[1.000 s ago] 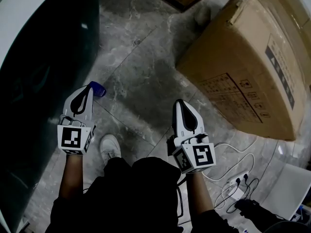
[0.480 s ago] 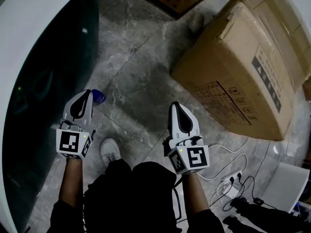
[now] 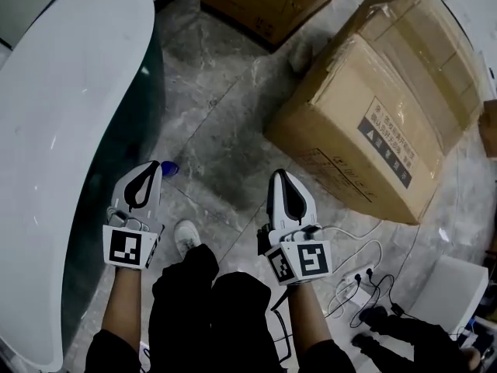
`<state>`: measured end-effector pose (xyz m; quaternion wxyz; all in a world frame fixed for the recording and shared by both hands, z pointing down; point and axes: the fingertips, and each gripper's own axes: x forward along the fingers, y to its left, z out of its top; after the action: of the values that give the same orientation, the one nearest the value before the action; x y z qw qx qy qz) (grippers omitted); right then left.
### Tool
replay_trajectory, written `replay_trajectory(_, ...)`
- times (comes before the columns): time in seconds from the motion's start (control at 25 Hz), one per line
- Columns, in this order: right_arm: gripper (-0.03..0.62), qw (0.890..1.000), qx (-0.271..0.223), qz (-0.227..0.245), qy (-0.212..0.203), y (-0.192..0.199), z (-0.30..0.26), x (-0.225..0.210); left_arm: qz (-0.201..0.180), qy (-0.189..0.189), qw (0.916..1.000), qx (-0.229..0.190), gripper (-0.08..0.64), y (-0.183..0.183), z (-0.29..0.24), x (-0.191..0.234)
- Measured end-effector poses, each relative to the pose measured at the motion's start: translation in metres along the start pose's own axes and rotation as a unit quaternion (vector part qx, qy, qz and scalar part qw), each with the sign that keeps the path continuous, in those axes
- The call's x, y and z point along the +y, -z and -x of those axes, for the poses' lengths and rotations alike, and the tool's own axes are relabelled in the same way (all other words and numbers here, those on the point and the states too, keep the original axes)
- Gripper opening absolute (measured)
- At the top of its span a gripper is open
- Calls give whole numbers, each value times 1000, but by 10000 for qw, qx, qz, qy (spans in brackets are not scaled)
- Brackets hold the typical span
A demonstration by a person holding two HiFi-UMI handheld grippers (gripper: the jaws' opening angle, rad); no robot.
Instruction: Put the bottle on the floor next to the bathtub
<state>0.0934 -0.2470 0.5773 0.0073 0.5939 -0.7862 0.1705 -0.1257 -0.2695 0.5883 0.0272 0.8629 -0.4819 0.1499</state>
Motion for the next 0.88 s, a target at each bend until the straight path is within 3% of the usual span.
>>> replay_trajectory(0.6, 14, 9993, 37, 262, 253, -214, 70, 55, 415, 124, 9991, 44, 0, -210, 76, 1)
replay_trajectory(0.88, 14, 9986, -32, 246, 471, -284, 103, 68, 630, 267, 9976, -58, 0, -287, 100, -6)
